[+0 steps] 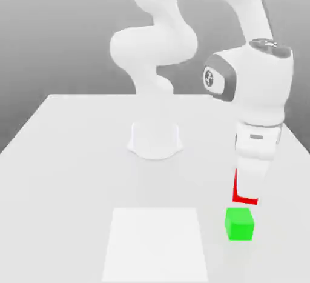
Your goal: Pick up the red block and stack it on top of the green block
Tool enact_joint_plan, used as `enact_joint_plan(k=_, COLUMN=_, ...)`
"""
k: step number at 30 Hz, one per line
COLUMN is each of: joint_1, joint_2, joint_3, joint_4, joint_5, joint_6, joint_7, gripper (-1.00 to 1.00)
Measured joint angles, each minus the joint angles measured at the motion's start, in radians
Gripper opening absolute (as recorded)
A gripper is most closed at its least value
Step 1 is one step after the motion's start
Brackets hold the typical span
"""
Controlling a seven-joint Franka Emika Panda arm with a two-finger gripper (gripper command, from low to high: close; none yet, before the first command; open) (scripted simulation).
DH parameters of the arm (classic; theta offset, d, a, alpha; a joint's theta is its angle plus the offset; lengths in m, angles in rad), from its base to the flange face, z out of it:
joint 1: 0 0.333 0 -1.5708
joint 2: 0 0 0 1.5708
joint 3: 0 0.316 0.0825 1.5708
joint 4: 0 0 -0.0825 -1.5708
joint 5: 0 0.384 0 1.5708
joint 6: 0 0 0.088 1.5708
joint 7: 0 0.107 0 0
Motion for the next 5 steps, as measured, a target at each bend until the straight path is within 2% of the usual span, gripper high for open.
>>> enact_joint_plan(k=1, joint_1=0.002, joint_2=0.035, joint_3=-0.004, joint_4=0.001, joint_5=-0.009, joint_6=0.034, joint_7=0.006, gripper=-1.0)
enact_joint_plan(k=2, joint_1=0.002, joint_2=0.061, joint_3=-0.007, joint_4=0.003, joint_5=-0.014, joint_6=0.058, joint_7=0.01, gripper=1.0)
enact_joint_plan(k=5, joint_1=0.002, joint_2=0.061, joint_3=-0.007, joint_4=0.003, joint_5=-0.014, joint_6=0.058, joint_7=0.01, gripper=1.0)
